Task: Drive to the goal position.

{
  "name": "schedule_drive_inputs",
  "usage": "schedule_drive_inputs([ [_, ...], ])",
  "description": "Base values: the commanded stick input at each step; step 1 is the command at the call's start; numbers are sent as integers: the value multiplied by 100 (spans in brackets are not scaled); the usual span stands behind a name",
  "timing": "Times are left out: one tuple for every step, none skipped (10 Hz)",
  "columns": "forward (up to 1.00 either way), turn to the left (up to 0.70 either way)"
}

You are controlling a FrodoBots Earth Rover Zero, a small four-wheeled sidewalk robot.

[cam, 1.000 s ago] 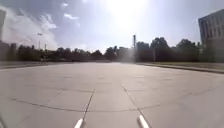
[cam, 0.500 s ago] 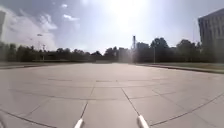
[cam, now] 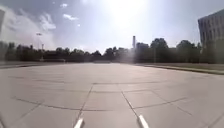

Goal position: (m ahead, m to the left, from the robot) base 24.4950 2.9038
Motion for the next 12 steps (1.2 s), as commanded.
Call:
schedule_drive_inputs([
  [70,0],
  [70,0],
  [70,0],
  [70,0],
  [70,0],
  [70,0],
  [70,0],
  [70,0],
  [70,0],
  [70,0],
  [70,0],
  [70,0],
])
